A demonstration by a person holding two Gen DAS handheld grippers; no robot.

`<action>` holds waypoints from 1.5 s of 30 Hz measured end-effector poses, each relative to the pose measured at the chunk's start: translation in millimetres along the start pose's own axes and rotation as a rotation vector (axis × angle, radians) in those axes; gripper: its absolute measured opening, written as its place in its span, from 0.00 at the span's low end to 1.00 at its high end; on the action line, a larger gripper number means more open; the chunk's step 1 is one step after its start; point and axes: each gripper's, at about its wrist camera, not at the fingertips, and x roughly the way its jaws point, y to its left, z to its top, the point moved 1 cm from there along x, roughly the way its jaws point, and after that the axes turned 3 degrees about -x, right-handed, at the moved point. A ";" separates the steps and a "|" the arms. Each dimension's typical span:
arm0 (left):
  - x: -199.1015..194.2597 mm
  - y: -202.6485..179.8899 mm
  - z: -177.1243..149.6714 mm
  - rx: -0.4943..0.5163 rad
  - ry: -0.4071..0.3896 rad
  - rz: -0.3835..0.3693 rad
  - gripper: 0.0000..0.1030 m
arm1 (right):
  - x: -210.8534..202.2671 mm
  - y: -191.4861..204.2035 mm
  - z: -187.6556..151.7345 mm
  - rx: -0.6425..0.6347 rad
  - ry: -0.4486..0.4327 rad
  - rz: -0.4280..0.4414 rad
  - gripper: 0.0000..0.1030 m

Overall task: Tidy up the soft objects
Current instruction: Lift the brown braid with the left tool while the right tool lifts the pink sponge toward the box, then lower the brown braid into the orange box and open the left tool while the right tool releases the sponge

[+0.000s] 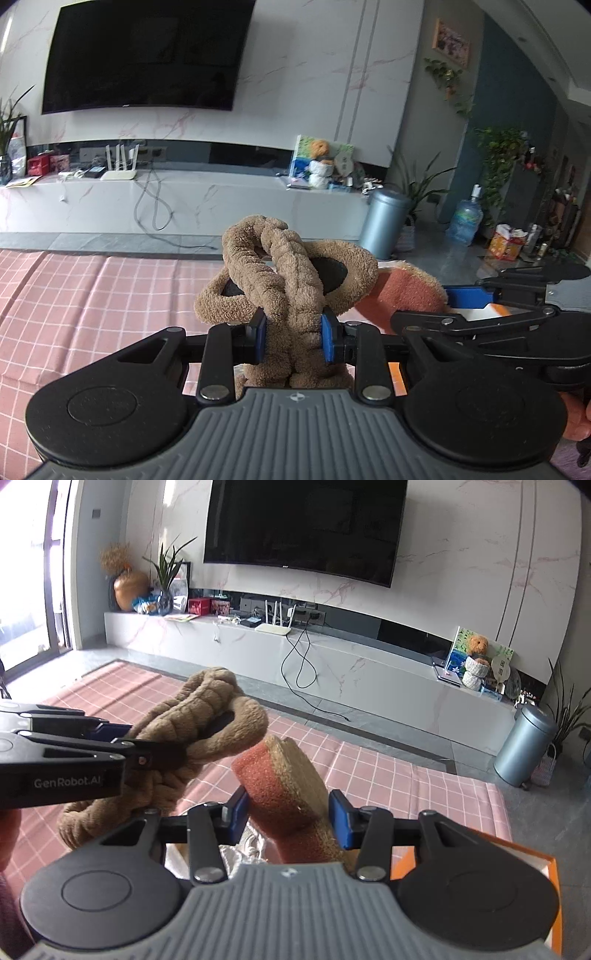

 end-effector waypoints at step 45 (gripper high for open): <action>136.0 -185.0 -65.6 0.115 0.512 -0.256 0.39 | -62.0 -186.9 -171.7 0.440 0.335 -0.129 0.45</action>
